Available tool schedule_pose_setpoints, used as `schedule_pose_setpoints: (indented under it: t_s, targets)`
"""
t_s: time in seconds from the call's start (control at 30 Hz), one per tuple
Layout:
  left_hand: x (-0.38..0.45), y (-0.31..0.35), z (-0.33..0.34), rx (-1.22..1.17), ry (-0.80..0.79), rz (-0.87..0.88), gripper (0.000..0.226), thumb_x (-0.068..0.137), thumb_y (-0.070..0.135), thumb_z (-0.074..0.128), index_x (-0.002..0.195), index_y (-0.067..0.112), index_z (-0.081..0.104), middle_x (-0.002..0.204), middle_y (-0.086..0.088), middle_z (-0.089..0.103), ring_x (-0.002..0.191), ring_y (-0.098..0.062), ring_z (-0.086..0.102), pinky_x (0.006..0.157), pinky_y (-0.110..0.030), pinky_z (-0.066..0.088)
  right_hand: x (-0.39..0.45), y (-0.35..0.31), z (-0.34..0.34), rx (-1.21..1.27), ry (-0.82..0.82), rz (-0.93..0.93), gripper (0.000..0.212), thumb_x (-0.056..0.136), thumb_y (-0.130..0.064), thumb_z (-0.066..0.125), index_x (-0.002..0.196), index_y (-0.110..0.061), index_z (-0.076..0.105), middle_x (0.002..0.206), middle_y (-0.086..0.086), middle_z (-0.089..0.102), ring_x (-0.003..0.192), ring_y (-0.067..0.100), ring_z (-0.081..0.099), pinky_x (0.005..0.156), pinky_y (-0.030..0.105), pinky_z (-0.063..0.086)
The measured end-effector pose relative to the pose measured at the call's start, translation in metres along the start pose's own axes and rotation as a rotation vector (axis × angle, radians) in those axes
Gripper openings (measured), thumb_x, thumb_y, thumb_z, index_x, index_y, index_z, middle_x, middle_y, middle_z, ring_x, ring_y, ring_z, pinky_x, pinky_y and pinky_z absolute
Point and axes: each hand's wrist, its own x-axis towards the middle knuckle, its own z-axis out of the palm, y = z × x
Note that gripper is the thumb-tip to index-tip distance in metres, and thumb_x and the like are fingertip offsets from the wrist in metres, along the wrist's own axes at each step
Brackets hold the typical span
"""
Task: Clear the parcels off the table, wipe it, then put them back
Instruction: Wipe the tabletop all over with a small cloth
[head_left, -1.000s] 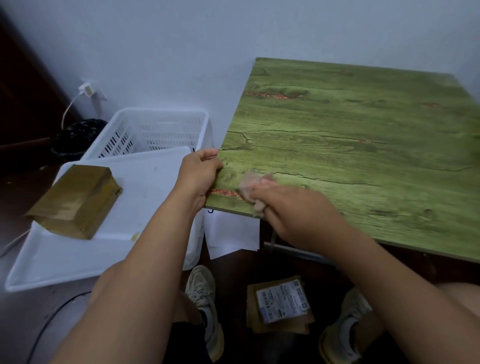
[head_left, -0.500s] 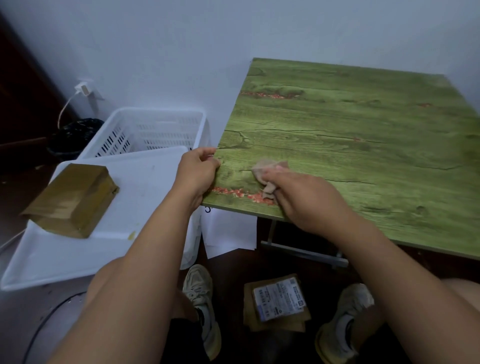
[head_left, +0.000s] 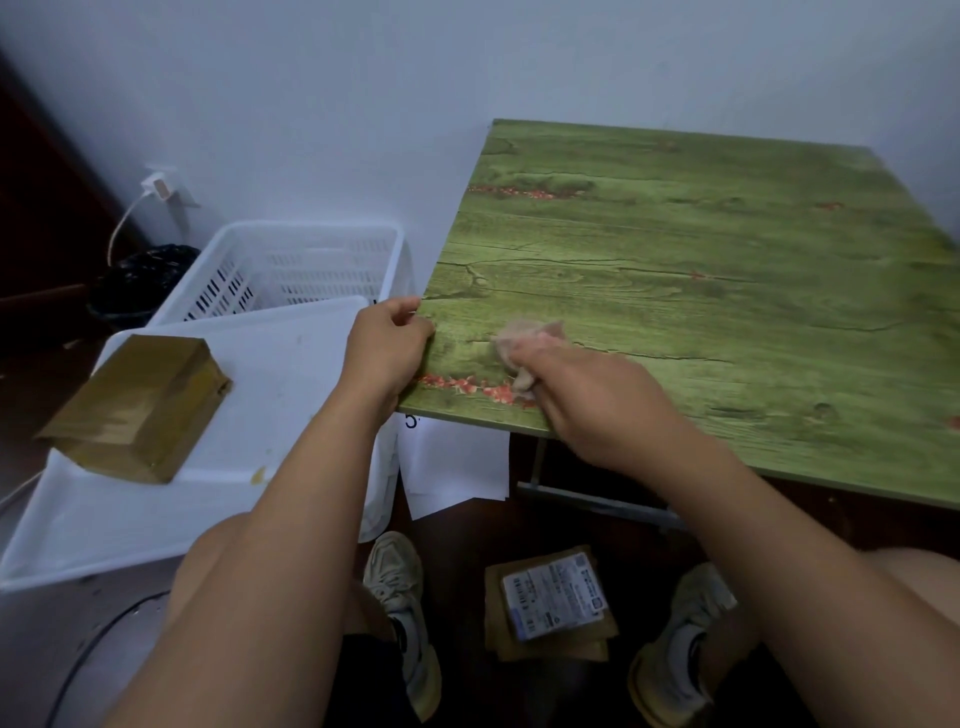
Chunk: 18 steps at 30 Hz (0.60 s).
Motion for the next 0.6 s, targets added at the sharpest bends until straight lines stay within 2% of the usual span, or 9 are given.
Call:
schedule_pose_setpoints:
  t_s: [0.1, 0.13, 0.23, 0.33, 0.43, 0.53, 0.6]
  targets:
    - [0.0, 0.002, 0.0, -0.034, 0.003, -0.032, 0.033, 0.089, 0.006, 0.06, 0.122, 0.011, 0.063, 0.099, 0.0, 0.067, 0.087, -0.018, 0.065, 0.085, -0.037, 0.055, -0.008, -0.025, 0.012, 0.073, -0.062, -0.224, 0.046, 0.098, -0.027, 0.039, 0.144, -0.032, 0.042, 0.151, -0.008, 0.042, 0.135, 0.017, 0.045, 0.093, 0.046, 0.05]
    - [0.0, 0.003, -0.001, -0.066, -0.001, -0.056, 0.033, 0.089, 0.005, 0.061, 0.121, 0.011, 0.063, 0.101, -0.003, 0.068, 0.086, -0.019, 0.065, 0.082, -0.037, 0.056, -0.008, -0.026, 0.012, 0.079, -0.073, -0.248, 0.047, 0.098, -0.029, 0.038, 0.144, -0.033, 0.042, 0.151, -0.009, 0.042, 0.135, 0.018, 0.045, 0.093, 0.047, 0.05]
    - [-0.001, 0.004, -0.006, -0.171, -0.037, -0.136, 0.031, 0.088, 0.002, 0.062, 0.118, 0.01, 0.065, 0.099, -0.008, 0.07, 0.079, -0.02, 0.068, 0.072, -0.033, 0.059, 0.003, -0.007, 0.001, 0.086, -0.065, -0.067, 0.042, 0.102, -0.028, 0.043, 0.142, -0.039, 0.042, 0.145, -0.011, 0.048, 0.123, 0.019, 0.054, 0.088, 0.034, 0.047]
    - [-0.002, 0.003, -0.007, -0.192, -0.047, -0.136, 0.035, 0.088, -0.001, 0.061, 0.122, 0.009, 0.063, 0.107, -0.01, 0.069, 0.086, -0.022, 0.07, 0.075, -0.036, 0.059, 0.012, 0.005, -0.004, 0.005, 0.031, 0.055, 0.041, 0.101, -0.023, 0.044, 0.14, -0.035, 0.045, 0.142, -0.006, 0.052, 0.117, 0.022, 0.058, 0.082, 0.032, 0.046]
    - [-0.001, 0.003, -0.006, -0.206, -0.038, -0.13, 0.034, 0.088, -0.003, 0.06, 0.12, 0.008, 0.062, 0.106, -0.011, 0.069, 0.082, -0.02, 0.067, 0.074, -0.032, 0.057, 0.011, -0.016, 0.007, 0.082, -0.008, -0.103, 0.044, 0.099, -0.022, 0.046, 0.14, -0.037, 0.045, 0.141, -0.009, 0.052, 0.121, 0.019, 0.056, 0.088, 0.036, 0.05]
    - [0.001, 0.003, -0.005, -0.22, -0.035, -0.125, 0.027, 0.088, -0.005, 0.059, 0.108, 0.011, 0.065, 0.107, -0.015, 0.068, 0.082, -0.022, 0.066, 0.078, -0.032, 0.056, 0.006, -0.033, 0.019, 0.103, -0.083, -0.29, 0.044, 0.099, -0.026, 0.042, 0.143, -0.031, 0.045, 0.151, -0.009, 0.042, 0.136, 0.015, 0.042, 0.098, 0.04, 0.046]
    - [0.001, 0.003, -0.006, -0.222, -0.034, -0.128, 0.026, 0.089, -0.005, 0.058, 0.108, 0.011, 0.065, 0.106, -0.014, 0.068, 0.08, -0.021, 0.066, 0.075, -0.032, 0.057, 0.011, -0.024, 0.015, 0.108, -0.065, -0.237, 0.043, 0.099, -0.027, 0.042, 0.142, -0.035, 0.045, 0.149, -0.009, 0.044, 0.133, 0.018, 0.046, 0.096, 0.039, 0.047]
